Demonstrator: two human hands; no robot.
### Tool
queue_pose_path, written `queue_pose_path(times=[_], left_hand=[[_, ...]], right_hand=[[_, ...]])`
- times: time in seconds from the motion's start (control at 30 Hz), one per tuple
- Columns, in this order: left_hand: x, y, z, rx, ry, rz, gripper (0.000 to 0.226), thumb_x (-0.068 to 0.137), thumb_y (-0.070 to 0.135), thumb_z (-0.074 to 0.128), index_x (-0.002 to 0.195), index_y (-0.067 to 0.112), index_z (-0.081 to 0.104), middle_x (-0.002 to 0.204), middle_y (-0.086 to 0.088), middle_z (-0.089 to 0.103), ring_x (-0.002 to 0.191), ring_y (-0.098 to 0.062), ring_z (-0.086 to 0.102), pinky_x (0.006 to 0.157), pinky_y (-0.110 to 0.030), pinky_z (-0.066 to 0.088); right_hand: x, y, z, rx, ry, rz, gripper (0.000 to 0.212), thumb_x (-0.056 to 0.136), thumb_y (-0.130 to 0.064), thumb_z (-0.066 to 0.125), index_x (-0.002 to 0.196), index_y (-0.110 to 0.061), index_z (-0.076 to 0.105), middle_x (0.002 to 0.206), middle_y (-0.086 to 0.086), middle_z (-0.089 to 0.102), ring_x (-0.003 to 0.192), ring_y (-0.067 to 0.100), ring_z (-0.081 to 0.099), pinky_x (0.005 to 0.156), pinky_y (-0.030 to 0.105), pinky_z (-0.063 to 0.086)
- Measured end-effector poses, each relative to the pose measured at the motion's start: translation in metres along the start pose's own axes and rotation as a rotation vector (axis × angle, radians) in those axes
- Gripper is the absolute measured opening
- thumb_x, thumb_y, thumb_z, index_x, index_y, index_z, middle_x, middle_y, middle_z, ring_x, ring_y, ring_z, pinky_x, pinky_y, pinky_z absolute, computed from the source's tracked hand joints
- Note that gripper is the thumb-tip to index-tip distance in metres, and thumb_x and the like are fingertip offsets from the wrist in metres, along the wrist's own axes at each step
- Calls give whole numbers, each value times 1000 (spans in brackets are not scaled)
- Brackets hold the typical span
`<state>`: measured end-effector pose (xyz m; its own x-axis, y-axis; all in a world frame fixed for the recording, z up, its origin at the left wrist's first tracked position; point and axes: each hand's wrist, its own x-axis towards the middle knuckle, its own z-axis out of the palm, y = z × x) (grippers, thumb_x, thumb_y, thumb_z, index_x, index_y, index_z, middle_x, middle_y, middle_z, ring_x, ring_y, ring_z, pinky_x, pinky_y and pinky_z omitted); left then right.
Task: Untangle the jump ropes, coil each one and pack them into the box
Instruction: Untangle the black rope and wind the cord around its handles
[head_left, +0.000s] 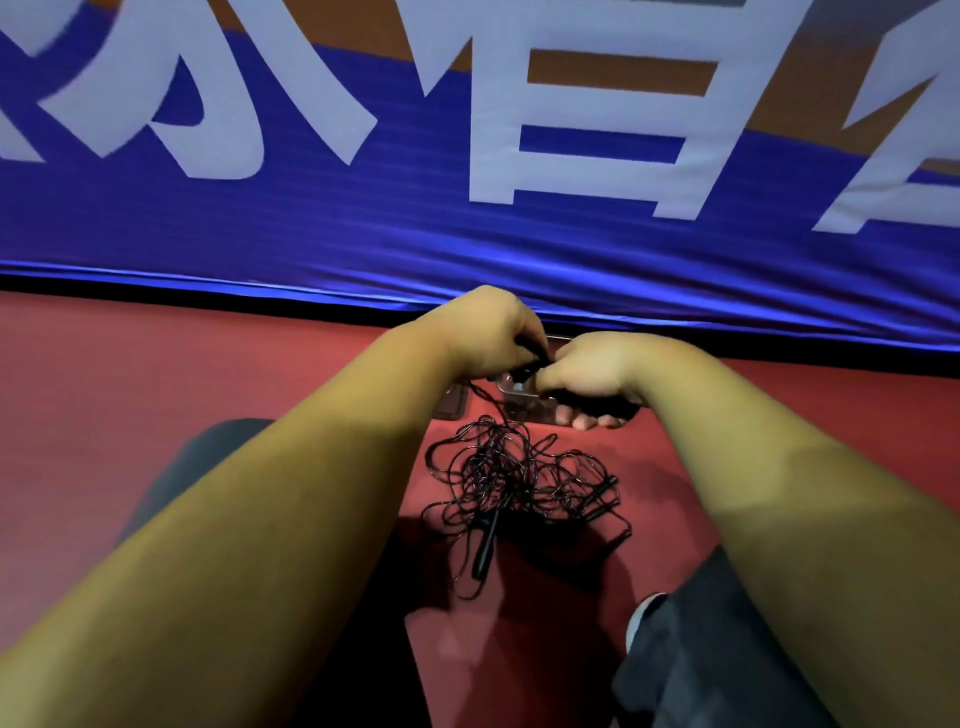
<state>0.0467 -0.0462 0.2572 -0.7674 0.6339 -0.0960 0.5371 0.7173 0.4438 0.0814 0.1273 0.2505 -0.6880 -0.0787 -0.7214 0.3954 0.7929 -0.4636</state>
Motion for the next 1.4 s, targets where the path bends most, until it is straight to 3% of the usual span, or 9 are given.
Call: queue_pose_path(times=[0.13,0.2,0.3,0.43,0.73,1.07,1.17,1.27,1.4], left_hand=[[-15,3,0,22,98,41,38,94,16,63,128,29,73,116,4,76,108,-19,67,91,-34,52],[-17,4,-2,-12,182,41,38,97,17,63,131,30,72,115,4,75,108,-17,66,88,-29,49],[-17,4,-2,-85,215,-1,39,97,16,67,130,35,73,120,9,75,109,-9,65,84,-16,41],[-6,8,12,-87,126,-80,38,89,8,67,117,31,77,110,7,76,101,-14,68,91,-31,55],[30,14,1,-54,272,-178,24,88,11,70,97,31,79,90,4,72,88,-22,68,75,-33,55],[44,21,-22,-101,330,-197,20,87,19,77,95,37,81,89,10,73,86,-18,69,78,-43,60],[44,23,-26,-97,253,-232,5,89,24,79,94,25,80,83,3,74,74,-13,66,70,-29,57],[42,23,-22,-264,117,-310,23,97,34,73,92,13,78,69,0,74,53,-10,59,58,-22,49],[35,19,-23,-638,-87,-353,16,107,9,55,107,3,69,78,-4,70,62,-10,63,54,-21,54]], right_hand=[[-2,-9,-2,-41,274,-37,24,103,-29,58,100,-9,70,81,10,75,60,31,70,49,35,55],[-2,-13,-2,-84,439,-91,25,97,-32,59,96,-12,74,81,13,79,74,37,77,69,48,64],[-2,3,13,-144,593,-147,24,95,-40,62,92,-18,71,79,5,75,73,26,72,67,35,57],[13,23,18,-270,589,-150,36,89,-59,68,110,-31,73,97,-2,72,91,25,69,81,36,59],[36,12,-18,-172,566,-213,19,91,-46,71,101,-32,62,83,-2,74,61,22,73,69,44,65],[44,16,-56,-116,652,-312,24,92,-50,74,100,-31,61,87,-3,71,70,19,66,61,33,48],[48,17,-56,-157,670,-302,26,93,-51,71,102,-29,59,92,-3,68,80,22,66,66,35,49],[53,20,-59,-174,706,-284,23,92,-50,64,101,-29,60,96,0,68,88,28,65,72,38,53],[54,17,-63,-122,701,-283,26,92,-51,68,101,-27,64,94,-1,68,90,27,64,71,36,48]])
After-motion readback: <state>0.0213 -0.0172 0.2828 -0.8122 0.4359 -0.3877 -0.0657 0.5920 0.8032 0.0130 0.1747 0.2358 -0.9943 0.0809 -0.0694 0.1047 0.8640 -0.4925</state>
